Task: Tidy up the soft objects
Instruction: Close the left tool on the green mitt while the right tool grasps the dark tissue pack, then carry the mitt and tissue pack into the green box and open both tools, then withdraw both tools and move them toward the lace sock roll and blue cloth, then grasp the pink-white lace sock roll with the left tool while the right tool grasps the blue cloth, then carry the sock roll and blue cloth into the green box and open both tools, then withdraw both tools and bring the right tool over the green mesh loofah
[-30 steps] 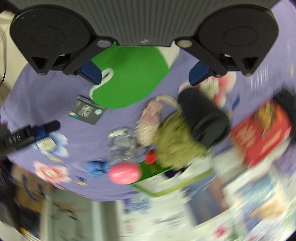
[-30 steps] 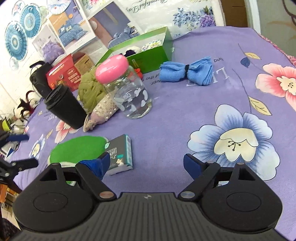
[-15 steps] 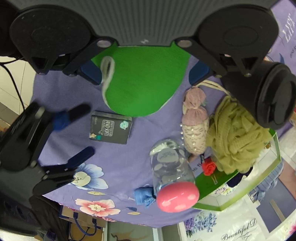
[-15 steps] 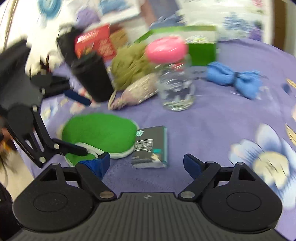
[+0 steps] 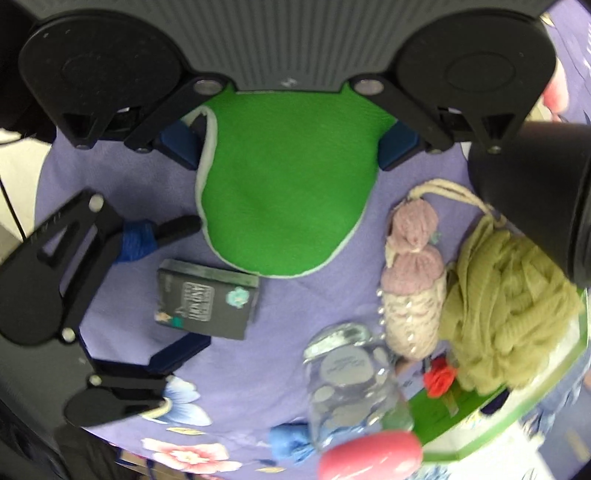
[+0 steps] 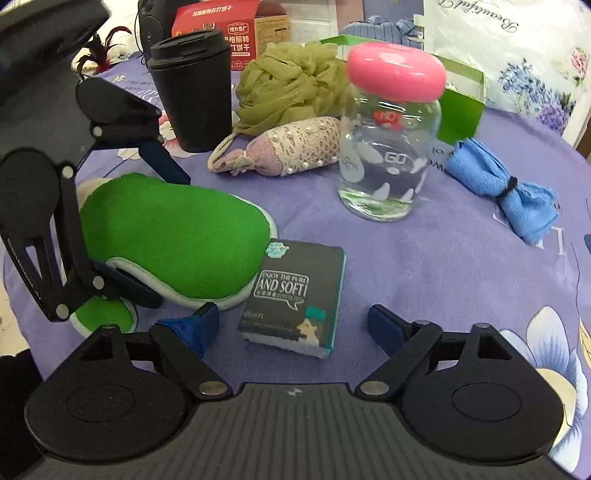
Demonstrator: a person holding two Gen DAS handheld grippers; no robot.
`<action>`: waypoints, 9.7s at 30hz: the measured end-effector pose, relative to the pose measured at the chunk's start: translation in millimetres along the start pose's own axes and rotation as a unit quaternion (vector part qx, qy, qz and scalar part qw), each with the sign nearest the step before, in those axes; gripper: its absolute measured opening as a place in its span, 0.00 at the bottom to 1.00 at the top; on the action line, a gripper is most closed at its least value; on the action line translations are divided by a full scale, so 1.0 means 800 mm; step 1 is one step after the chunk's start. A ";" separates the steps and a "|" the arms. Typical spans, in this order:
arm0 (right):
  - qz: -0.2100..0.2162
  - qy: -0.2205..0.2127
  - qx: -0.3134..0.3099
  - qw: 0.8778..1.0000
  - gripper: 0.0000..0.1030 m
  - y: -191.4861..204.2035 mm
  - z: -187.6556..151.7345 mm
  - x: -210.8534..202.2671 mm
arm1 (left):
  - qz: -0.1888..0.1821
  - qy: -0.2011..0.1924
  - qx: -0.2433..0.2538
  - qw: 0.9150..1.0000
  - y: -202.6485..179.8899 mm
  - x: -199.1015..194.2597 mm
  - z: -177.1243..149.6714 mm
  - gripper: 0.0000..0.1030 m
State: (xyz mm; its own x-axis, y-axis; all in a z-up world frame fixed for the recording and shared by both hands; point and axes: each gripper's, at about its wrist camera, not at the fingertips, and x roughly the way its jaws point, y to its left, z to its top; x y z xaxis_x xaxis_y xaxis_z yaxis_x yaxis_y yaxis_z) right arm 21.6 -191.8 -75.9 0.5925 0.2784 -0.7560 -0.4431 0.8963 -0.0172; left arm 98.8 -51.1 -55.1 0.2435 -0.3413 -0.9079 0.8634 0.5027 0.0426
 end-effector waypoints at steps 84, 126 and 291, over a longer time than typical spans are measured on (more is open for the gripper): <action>-0.078 -0.144 0.131 0.978 0.50 -0.188 0.187 -0.035 | 0.214 -0.123 -0.258 0.934 0.231 -0.209 0.138 0.91; -0.042 -0.143 0.255 0.955 0.54 -0.127 -0.030 -0.081 | 0.048 -0.147 -0.188 0.970 0.044 -0.052 0.036 0.91; -0.011 -0.055 0.066 0.996 0.48 0.011 0.273 0.038 | 0.219 -0.154 -0.417 0.869 0.133 -0.221 -0.133 0.81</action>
State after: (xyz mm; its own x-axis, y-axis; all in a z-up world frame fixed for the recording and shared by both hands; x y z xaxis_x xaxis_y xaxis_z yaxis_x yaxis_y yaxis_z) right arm 182.2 -99.9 44.1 0.6745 0.2881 -0.6798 -0.3419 0.9379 0.0584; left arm 100.7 147.0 65.3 0.6846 -0.1043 -0.7214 0.0694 0.9945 -0.0779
